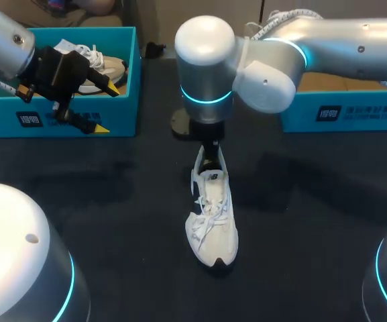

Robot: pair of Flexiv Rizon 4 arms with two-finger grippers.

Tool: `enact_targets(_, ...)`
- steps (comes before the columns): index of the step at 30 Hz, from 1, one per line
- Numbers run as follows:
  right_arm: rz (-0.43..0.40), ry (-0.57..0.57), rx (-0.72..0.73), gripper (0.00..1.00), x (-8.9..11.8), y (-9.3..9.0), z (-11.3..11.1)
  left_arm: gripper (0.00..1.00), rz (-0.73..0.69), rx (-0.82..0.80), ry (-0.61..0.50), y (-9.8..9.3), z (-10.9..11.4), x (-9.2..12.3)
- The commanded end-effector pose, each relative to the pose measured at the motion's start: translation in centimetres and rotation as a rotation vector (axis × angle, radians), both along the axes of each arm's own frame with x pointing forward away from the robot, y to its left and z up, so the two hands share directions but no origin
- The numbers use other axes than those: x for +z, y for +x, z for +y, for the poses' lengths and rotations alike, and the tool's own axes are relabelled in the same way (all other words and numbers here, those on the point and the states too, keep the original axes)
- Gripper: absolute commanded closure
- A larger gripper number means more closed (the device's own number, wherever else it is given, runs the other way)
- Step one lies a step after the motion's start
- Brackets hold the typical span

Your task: Take the shoe out of the shoebox, open the shoe tongue, remove and reinsert the insole, then place the shoe into the shoebox

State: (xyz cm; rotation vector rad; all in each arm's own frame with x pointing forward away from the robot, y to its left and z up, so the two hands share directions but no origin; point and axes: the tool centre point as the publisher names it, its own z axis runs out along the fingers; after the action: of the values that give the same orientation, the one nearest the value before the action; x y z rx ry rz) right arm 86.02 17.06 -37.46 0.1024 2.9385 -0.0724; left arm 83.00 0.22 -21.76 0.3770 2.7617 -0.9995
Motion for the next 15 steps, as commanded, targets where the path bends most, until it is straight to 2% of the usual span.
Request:
enact_targets(1, -0.009, 0.007, -0.001, 1.00, 0.7, -0.5, -0.3, 0.00, 0.000, 0.000, 0.004, 0.0, 0.0, 0.0)
enact_targets(5, -0.011, -0.001, 0.033, 1.00, 2.7, -1.0, -0.5, 0.00, 0.000, 0.000, 0.004, 0.0, 0.0, 0.0)
enact_targets(11, -0.013, 0.024, 0.048, 1.00, 7.2, -1.8, -0.4, 0.00, 0.000, 0.000, 0.004, 0.0, 0.0, 0.0)
enact_targets(15, 0.013, 0.018, 0.068, 1.00, 9.5, -2.8, -0.4, 0.00, 0.000, 0.000, 0.004, 0.0, 0.0, 0.0)
